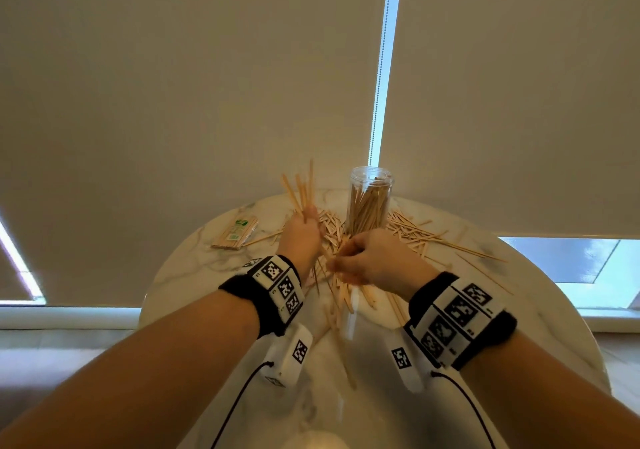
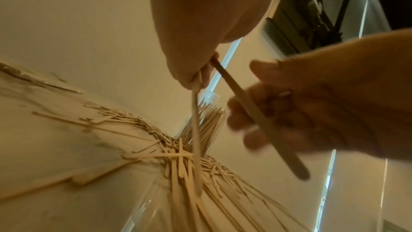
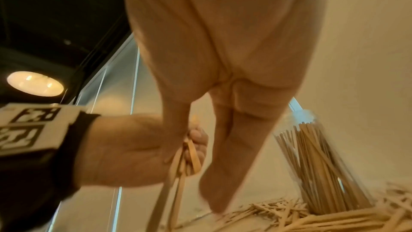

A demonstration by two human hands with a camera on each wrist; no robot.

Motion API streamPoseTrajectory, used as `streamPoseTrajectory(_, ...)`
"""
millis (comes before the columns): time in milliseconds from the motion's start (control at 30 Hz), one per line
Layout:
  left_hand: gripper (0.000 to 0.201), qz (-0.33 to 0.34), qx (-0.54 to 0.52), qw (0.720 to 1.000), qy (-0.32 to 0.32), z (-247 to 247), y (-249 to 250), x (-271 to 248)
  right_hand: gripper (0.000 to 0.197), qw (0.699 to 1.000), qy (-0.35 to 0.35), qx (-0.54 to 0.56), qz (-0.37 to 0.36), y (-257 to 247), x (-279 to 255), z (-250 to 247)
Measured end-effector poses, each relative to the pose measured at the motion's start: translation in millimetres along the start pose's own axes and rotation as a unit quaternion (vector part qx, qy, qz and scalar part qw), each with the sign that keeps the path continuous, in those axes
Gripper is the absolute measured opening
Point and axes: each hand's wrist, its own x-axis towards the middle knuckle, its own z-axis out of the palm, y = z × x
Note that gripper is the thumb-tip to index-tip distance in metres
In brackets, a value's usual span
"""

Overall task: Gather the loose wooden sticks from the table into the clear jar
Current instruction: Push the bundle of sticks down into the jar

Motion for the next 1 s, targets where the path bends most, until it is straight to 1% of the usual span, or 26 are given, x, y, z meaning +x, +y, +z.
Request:
streamPoseTrajectory(33,0.035,-0.004,-0.062,0.998,0.002,-2.1,3.4,0.7,0.03,0.997,-0.031,-0.064,0.013,-0.4,-2.9,3.0)
streamPoseTrajectory(67,0.032,-0.005,-0.115,0.993,0.003,-3.2,6.6,0.5,0.028,0.993,-0.06,-0.101,0.021,-0.8,-5.3,6.6)
streamPoseTrajectory(100,0.03,-0.002,-0.151,0.988,0.005,-3.6,9.9,-0.8,0.024,0.991,-0.077,-0.102,0.024,-1.1,-7.2,10.1)
streamPoseTrajectory(133,0.029,0.002,-0.172,0.985,0.006,-3.6,12.0,-2.6,0.02,0.993,-0.083,-0.079,0.02,-0.6,-7.6,13.6)
streamPoseTrajectory(167,0.029,0.004,-0.189,0.982,0.0,-3.3,13.8,-4.7,0.017,0.996,-0.075,-0.054,0.012,0.3,-7.1,16.6)
streamPoseTrajectory(300,0.024,0.0,-0.243,0.969,-0.038,-5.3,18.7,-11.5,0.012,1.0,0.0,0.018,-0.004,0.3,-5.6,21.7)
streamPoseTrajectory(400,0.022,0.006,-0.239,0.97,-0.04,-6.6,17.7,-14.9,0.009,0.998,-0.003,0.062,-0.026,-5.4,-9.2,24.4)
streamPoseTrajectory(467,0.027,0.009,-0.217,0.975,-0.049,-5.5,16.4,-18.9,0.012,0.997,-0.021,0.064,-0.032,-8.8,-10.9,28.3)
streamPoseTrajectory(567,0.032,0.03,-0.126,0.99,-0.057,-9.1,20.7,-21.1,0.017,0.998,-0.043,0.039,-0.013,-7.1,-10.4,30.3)
streamPoseTrajectory(600,0.033,0.032,-0.086,0.993,-0.067,-13.9,24.6,-20.8,0.02,0.999,-0.052,-0.003,0.002,-5.6,-10.7,29.1)
streamPoseTrajectory(633,0.034,0.025,-0.046,0.995,-0.087,-20.3,27.9,-19.9,0.025,0.995,-0.066,-0.073,0.019,-4.7,-12.2,27.6)
streamPoseTrajectory(667,0.036,0.008,-0.009,0.993,-0.117,-27.5,31.2,-19.5,0.031,0.983,-0.087,-0.159,0.038,-4.2,-14.6,26.5)
streamPoseTrajectory(733,0.04,-0.02,0.082,0.981,-0.176,-43.9,32.6,-19.6,0.047,0.943,-0.129,-0.3,0.069,-2.8,-19.6,29.2)
streamPoseTrajectory(767,0.043,-0.018,0.152,0.97,-0.188,-53.5,30.0,-18.6,0.055,0.929,-0.132,-0.338,0.073,-2.1,-20.7,33.6)
streamPoseTrajectory(800,0.047,-0.012,0.234,0.953,-0.194,-61.9,28.5,-19.2,0.06,0.923,-0.125,-0.356,0.074,-2.3,-21.5,37.7)
streamPoseTrajectory(833,0.049,-0.005,0.313,0.929,-0.196,-71.4,25.3,-19.3,0.065,0.921,-0.116,-0.364,0.074,-2.4,-22.1,43.2)
streamPoseTrajectory(900,0.046,0.002,0.441,0.876,-0.197,-89.9,17.6,-19.6,0.074,0.907,-0.117,-0.399,0.069,-2.8,-19.3,54.7)
streamPoseTrajectory(933,0.043,0.007,0.501,0.844,-0.191,-98.3,14.1,-20.2,0.076,0.896,-0.125,-0.42,0.067,-3.9,-17.4,59.8)
streamPoseTrajectory(1000,0.037,0.016,0.604,0.778,-0.171,-112.7,7.8,-20.5,0.073,0.884,-0.143,-0.44,0.071,-9.0,-14.9,64.9)
